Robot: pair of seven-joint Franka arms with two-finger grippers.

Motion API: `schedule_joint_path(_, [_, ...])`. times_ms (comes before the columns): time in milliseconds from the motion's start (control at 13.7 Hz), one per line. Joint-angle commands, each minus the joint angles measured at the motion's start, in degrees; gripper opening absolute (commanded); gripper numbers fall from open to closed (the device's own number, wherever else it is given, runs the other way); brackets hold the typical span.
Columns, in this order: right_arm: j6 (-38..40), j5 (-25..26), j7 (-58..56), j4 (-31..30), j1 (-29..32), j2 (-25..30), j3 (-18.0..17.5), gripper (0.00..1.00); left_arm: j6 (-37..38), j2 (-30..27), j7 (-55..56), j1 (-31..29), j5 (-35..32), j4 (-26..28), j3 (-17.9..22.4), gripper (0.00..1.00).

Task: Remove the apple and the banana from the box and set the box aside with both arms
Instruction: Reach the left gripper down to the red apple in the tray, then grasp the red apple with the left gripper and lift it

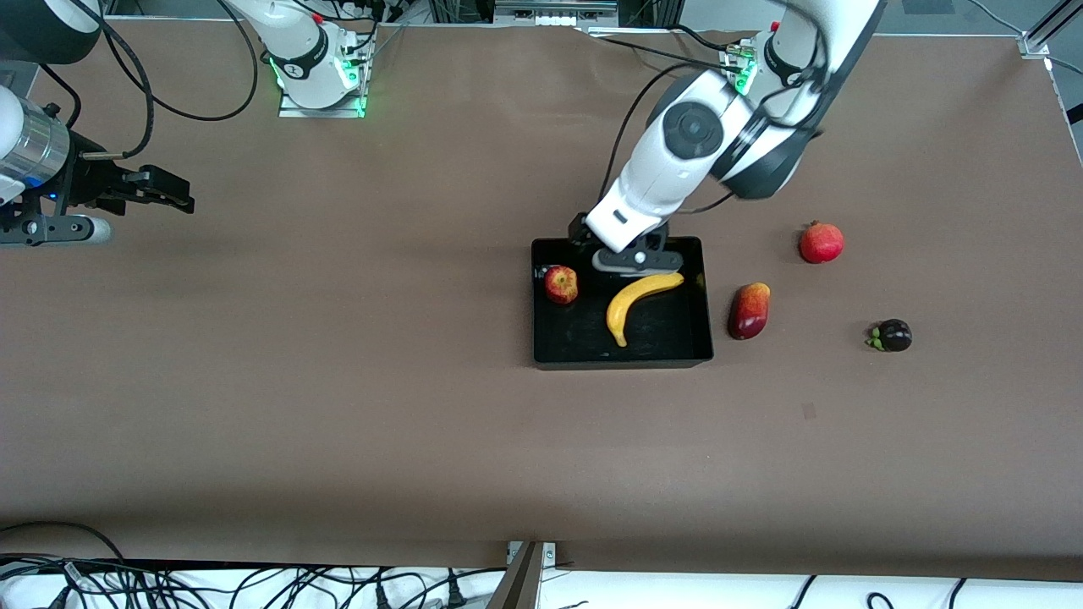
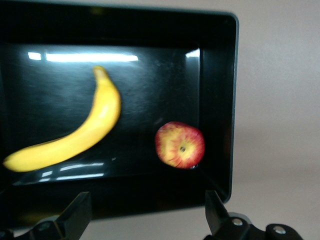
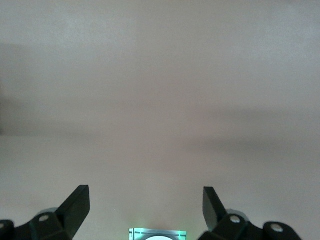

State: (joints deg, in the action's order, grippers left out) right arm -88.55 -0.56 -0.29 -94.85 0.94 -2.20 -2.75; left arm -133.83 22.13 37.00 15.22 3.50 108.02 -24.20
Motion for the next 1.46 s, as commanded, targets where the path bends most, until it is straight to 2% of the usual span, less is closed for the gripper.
schedule_joint_path(0, [0.7,-1.0,0.2,1.2,-0.2,-0.4,0.2,1.00,-3.4,5.1,0.5,1.9,0.3,-1.8,0.5,1.00])
schedule_joint_path(293, [0.9,-1.0,0.2,1.2,-0.2,-0.4,0.3,1.00,-6.9,9.2,0.6,4.1,0.1,-3.9,1.3,1.00])
schedule_joint_path(585, [0.9,-1.0,0.2,1.2,-0.2,-0.4,0.3,1.00,-11.7,13.3,0.7,6.8,-0.1,-5.0,4.1,1.00])
schedule_joint_path(951, [1.0,-1.0,0.2,1.2,-0.2,-0.4,0.3,1.00,-12.9,15.2,0.7,8.1,-0.7,-5.0,4.2,1.00])
schedule_joint_path(1317, [1.1,-1.0,0.2,1.1,-0.1,-0.4,0.3,1.00,-14.6,16.9,0.7,8.3,-4.5,-5.0,4.7,1.00])
schedule_joint_path(1390, [1.1,-1.0,0.2,1.1,-0.1,-0.4,0.3,1.00,-14.6,16.9,0.7,8.3,-5.6,-5.0,4.9,0.88])
